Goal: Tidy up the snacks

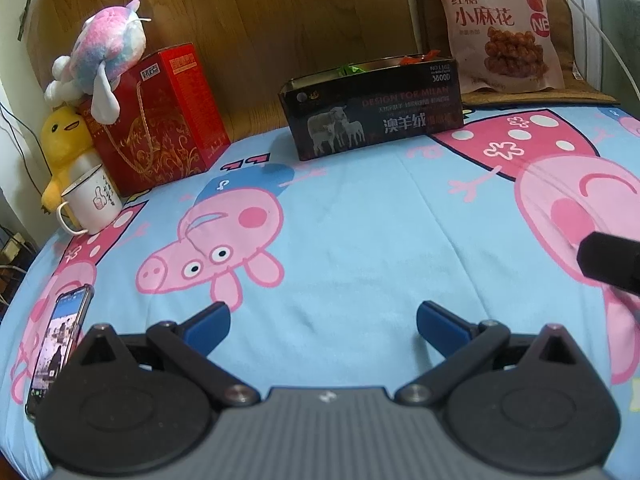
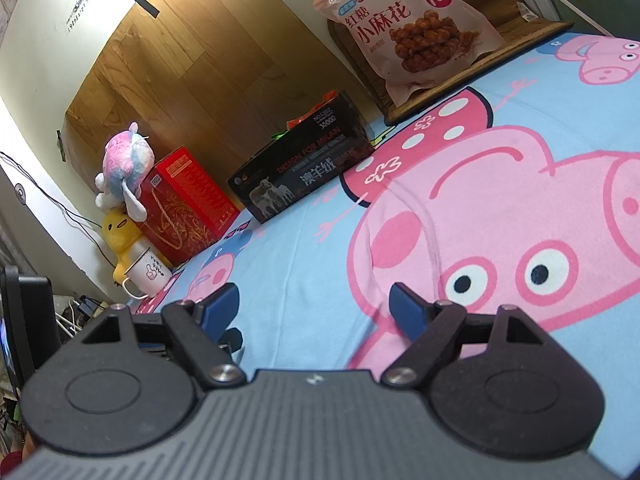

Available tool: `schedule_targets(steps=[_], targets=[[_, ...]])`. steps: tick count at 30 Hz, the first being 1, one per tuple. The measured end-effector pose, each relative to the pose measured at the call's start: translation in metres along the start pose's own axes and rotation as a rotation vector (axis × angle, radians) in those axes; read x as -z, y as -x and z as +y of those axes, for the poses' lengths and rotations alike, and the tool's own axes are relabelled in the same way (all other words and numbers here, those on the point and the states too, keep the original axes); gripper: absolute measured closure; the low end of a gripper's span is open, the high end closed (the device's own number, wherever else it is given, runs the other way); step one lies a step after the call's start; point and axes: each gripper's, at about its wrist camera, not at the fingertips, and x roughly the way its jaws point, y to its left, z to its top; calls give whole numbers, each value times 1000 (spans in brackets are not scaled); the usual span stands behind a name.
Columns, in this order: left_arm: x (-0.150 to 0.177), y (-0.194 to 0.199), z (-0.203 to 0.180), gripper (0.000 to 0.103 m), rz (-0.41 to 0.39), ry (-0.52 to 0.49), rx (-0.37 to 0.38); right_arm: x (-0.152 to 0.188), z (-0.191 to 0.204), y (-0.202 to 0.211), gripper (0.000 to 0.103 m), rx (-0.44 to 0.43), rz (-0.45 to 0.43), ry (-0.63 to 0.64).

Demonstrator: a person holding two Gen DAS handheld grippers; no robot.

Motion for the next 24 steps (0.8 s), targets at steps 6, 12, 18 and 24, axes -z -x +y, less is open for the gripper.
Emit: schedule_targets(steps=[6, 12, 18, 24], targets=[[0, 1, 1, 0, -2, 5, -12, 0, 0, 0, 19, -1, 1, -1], [0, 1, 1, 0, -1, 4, -10, 1, 0, 0, 19, 2, 0, -4], [0, 1, 1, 0, 0, 4, -10, 1, -1, 0, 19, 1, 0, -5], [-1, 0, 1, 0, 4, 2, -10, 0, -1, 0, 19, 2, 0, -5]])
